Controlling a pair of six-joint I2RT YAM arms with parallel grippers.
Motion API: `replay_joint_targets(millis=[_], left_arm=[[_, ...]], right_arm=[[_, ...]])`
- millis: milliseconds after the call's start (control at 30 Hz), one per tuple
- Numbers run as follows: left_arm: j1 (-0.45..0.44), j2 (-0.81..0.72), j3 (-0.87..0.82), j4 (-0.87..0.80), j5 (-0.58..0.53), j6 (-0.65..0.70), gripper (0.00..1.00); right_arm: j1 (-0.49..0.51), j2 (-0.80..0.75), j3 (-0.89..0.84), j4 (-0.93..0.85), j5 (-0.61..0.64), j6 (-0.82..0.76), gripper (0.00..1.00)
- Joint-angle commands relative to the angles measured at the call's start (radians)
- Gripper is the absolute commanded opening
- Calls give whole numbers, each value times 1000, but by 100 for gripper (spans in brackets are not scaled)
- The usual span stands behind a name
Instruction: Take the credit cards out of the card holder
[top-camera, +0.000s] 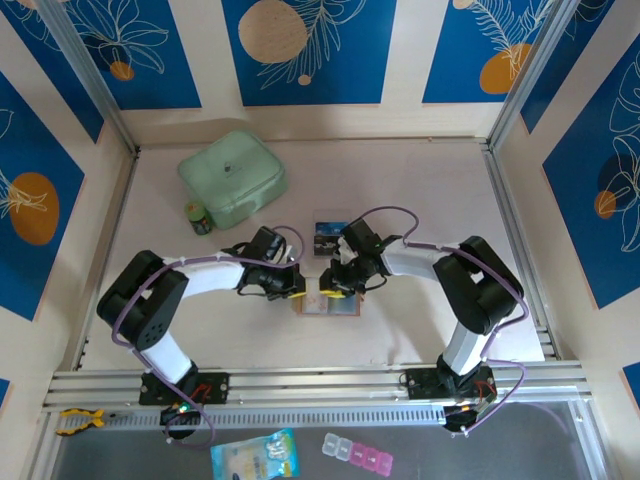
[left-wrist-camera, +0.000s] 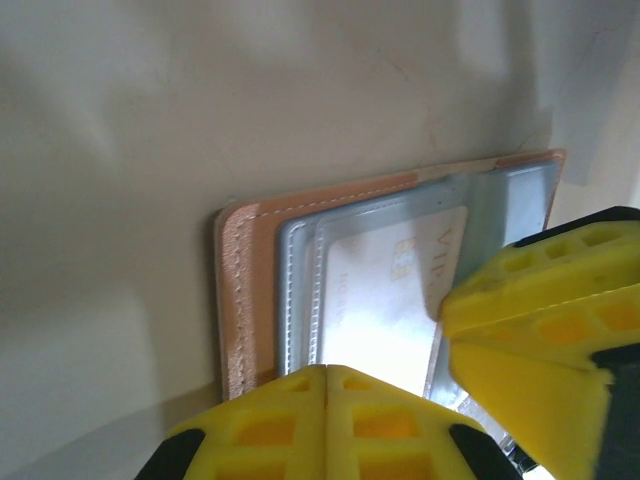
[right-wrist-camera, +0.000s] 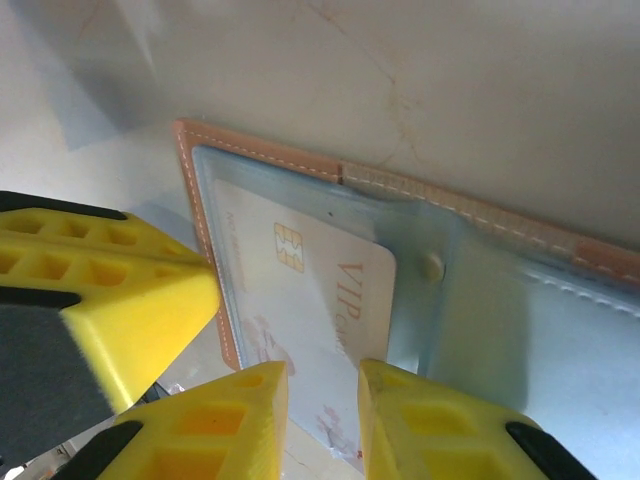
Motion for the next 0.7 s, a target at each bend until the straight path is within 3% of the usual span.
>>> replay_joint_targets(millis=[0, 667], left_arm=[[6, -20, 22, -5, 32, 5, 7], [6, 5, -22, -15, 10, 19, 7]], right_arm=[[7, 23, 25, -22, -11, -12, 26], [16, 68, 38, -11, -56, -12, 23]])
